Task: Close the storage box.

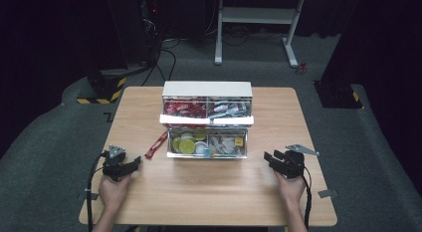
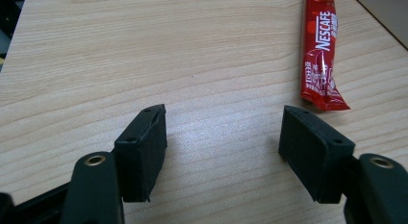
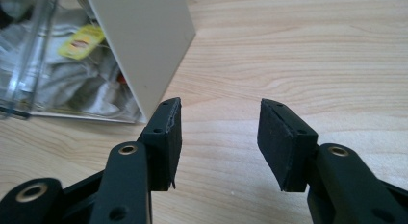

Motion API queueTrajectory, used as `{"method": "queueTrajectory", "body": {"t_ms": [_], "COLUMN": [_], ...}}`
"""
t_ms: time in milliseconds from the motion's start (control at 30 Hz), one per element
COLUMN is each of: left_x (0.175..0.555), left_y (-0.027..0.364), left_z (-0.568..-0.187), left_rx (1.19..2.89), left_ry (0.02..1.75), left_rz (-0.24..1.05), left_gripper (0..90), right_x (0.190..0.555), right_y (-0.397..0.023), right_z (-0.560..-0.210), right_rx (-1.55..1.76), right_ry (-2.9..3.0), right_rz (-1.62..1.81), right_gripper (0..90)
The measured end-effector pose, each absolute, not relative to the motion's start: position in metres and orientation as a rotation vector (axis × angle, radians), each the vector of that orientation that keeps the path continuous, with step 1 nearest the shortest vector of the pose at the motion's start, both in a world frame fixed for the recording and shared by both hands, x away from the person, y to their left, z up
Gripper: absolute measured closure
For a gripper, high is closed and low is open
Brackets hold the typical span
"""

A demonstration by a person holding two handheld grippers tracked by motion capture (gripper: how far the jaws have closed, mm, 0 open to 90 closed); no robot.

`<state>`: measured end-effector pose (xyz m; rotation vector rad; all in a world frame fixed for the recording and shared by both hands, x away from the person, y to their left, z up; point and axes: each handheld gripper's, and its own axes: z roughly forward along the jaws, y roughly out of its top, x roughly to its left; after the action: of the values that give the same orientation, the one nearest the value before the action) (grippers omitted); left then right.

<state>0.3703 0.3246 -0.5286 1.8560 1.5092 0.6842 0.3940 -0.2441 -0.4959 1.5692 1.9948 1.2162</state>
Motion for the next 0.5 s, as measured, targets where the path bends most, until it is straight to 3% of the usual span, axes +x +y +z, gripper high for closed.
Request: {"method": "queueTrajectory", "body": {"t_ms": [500], "left_x": [0.370], "left_y": [0.325], "left_z": [-0.529], "left_rx": [1.856], "left_ry": [1.510], "left_rz": [0.684], "left_gripper": [33.9], "right_x": [0.404], "right_y": [-0.237], "right_z": [-0.514], "right_rx": [1.573], "right_ry": [2.034], "right_rz": [1.066], "right_gripper": [50.0]}}
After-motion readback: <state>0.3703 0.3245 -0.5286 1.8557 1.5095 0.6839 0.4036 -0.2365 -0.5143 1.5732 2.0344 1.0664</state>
